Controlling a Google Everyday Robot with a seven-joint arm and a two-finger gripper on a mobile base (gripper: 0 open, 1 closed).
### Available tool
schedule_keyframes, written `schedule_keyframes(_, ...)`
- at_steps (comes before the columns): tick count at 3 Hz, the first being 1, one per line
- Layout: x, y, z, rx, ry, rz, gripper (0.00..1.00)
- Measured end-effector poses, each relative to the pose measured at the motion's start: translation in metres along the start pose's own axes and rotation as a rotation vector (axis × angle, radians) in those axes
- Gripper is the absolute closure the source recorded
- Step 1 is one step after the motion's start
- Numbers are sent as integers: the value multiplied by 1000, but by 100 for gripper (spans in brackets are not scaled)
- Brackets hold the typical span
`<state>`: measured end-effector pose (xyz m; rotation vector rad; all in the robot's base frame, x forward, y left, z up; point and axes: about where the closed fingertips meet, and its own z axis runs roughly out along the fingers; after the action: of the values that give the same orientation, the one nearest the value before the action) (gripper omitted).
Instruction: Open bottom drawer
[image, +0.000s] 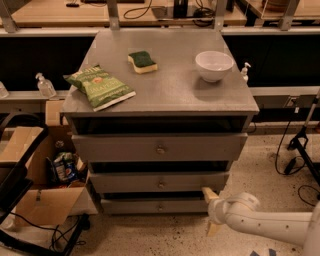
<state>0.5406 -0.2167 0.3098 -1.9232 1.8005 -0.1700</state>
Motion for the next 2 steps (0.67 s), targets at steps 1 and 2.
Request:
schedule_keyframes(1, -23, -7, 31, -22, -13, -42, 0)
schedule_keyframes(2, -28, -5, 43, -38, -5, -59, 0)
